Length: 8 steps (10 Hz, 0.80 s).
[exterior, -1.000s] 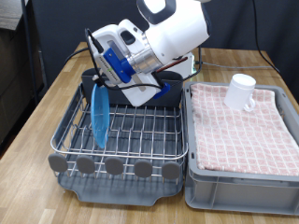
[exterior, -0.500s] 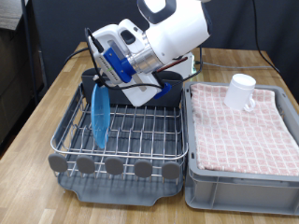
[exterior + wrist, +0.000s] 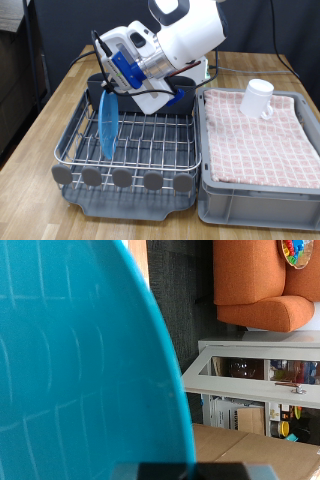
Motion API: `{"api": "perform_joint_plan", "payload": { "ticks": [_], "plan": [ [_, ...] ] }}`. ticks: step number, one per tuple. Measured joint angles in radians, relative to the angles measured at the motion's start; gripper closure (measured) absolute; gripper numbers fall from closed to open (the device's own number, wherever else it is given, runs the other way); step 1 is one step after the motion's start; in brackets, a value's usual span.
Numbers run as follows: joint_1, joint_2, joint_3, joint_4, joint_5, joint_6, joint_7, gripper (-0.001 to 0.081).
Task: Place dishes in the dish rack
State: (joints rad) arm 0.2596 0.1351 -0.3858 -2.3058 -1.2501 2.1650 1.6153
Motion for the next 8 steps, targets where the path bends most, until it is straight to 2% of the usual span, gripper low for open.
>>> {"api": "perform_joint_plan", "payload": {
  "ticks": [2, 3, 4, 5, 6, 7, 8],
  "plan": [
    [0.000, 0.000, 0.000, 0.000, 0.004, 0.000, 0.002, 0.0791],
    [0.000, 0.000, 0.000, 0.000, 0.007, 0.000, 0.002, 0.0691],
    [0.000, 0.000, 0.000, 0.000, 0.011, -0.001, 0.002, 0.0691],
    [0.000, 0.000, 0.000, 0.001, 0.017, -0.001, 0.002, 0.0505],
    [0.000, -0.001, 0.001, 0.003, 0.048, -0.001, 0.000, 0.0505],
    [-0.002, -0.003, 0.000, 0.007, 0.110, 0.020, -0.013, 0.0323],
    [-0.006, -0.008, 0.000, 0.011, 0.185, 0.053, -0.040, 0.0323]
  ]
}}
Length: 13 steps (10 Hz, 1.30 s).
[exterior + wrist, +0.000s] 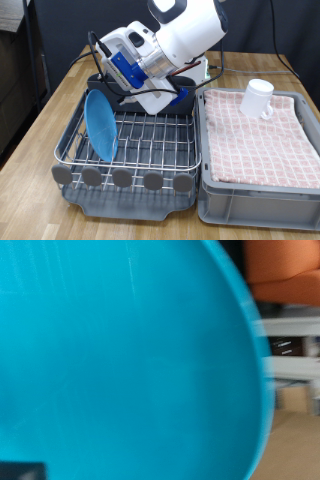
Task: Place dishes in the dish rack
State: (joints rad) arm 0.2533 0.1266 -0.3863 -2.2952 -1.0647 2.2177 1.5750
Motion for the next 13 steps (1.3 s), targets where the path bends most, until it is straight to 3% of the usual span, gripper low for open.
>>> {"api": "perform_joint_plan", "payload": {
  "ticks": [1, 2, 5, 7, 10, 13],
  "plan": [
    [-0.004, -0.008, -0.001, 0.004, 0.067, 0.024, -0.028, 0.0156],
    [-0.006, -0.019, -0.002, 0.011, 0.128, 0.033, -0.065, 0.0049],
    [-0.007, -0.098, -0.004, 0.020, 0.334, 0.096, -0.246, 0.0015],
    [-0.005, -0.163, -0.004, 0.028, 0.455, 0.087, -0.342, 0.0006],
    [0.007, -0.248, 0.008, 0.067, 0.556, -0.031, -0.412, 0.0004],
    [0.020, -0.315, 0.029, 0.111, 0.596, -0.164, -0.439, 0.0004]
  ]
}}
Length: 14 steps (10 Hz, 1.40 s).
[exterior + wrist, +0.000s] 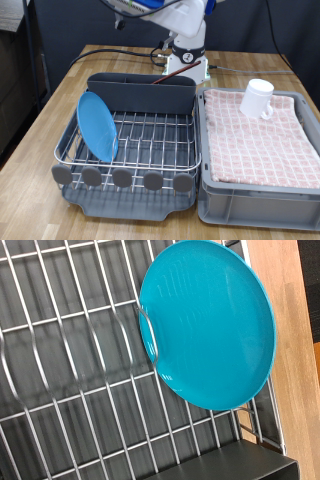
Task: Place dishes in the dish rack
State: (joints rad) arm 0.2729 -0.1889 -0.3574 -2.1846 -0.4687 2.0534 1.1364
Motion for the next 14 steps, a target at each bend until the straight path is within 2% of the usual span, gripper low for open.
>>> {"api": "perform_joint_plan", "payload": {
  "ticks": [3, 11, 14],
  "plan": [
    [0.011, 0.016, 0.004, 0.000, 0.011, 0.013, -0.052, 0.0004],
    [0.141, 0.021, 0.083, 0.015, 0.241, -0.013, -0.288, 0.0004],
    [0.180, 0.019, 0.112, 0.013, 0.272, -0.013, -0.318, 0.0004]
  ]
}}
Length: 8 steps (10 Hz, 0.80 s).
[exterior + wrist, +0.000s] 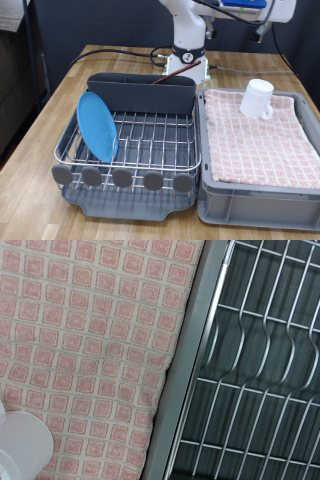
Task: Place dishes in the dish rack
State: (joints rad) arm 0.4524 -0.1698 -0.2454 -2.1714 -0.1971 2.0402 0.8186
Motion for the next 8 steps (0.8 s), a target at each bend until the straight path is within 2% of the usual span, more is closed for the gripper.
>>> {"api": "perform_joint_plan", "payload": {
  "ticks": [4, 8],
  "plan": [
    [0.005, 0.014, 0.003, 0.004, 0.029, -0.024, -0.010, 0.0004],
    [0.035, 0.020, 0.036, 0.005, 0.104, -0.069, -0.012, 0.0004]
  ]
}}
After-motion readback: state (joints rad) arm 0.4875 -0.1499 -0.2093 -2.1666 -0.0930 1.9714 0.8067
